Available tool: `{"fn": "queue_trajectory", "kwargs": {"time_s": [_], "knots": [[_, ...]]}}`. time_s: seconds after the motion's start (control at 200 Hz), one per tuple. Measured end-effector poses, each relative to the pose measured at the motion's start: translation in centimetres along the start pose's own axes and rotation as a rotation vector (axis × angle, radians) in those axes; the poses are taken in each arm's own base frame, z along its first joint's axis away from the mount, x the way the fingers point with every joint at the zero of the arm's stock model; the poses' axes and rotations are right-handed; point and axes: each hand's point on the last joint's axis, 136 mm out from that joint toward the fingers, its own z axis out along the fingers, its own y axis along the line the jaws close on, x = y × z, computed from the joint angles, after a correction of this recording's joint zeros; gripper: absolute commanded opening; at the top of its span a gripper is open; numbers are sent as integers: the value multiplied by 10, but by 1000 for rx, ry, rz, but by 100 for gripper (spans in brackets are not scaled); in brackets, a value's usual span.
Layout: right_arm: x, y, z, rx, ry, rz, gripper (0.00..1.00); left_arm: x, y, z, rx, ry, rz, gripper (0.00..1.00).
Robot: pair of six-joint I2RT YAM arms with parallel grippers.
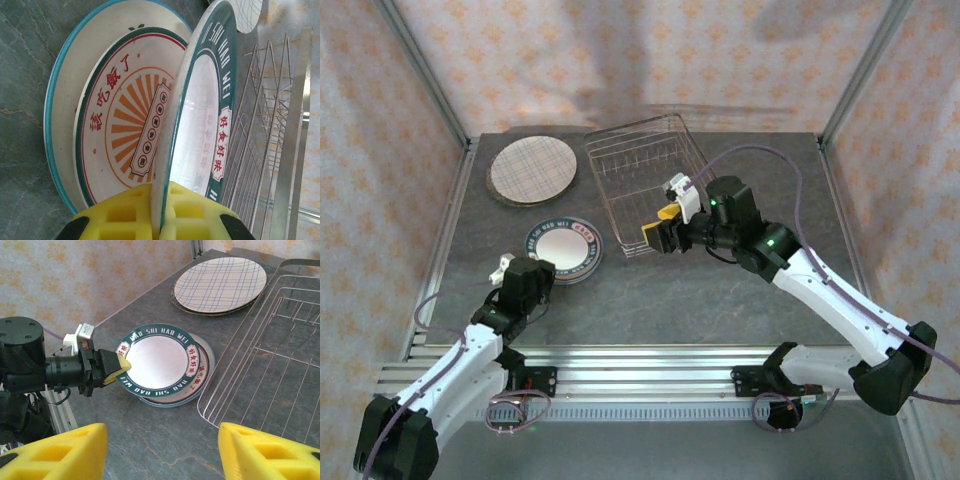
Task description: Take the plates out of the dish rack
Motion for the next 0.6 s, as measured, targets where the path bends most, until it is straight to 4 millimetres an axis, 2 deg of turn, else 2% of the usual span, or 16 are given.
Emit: {"fn": "queue_trajectory", "kwargs": {"time_s": [0.601], "knots": [[3,-1,5,-3,15,14,60,6,11,14,-27,27,-13,0]]}}
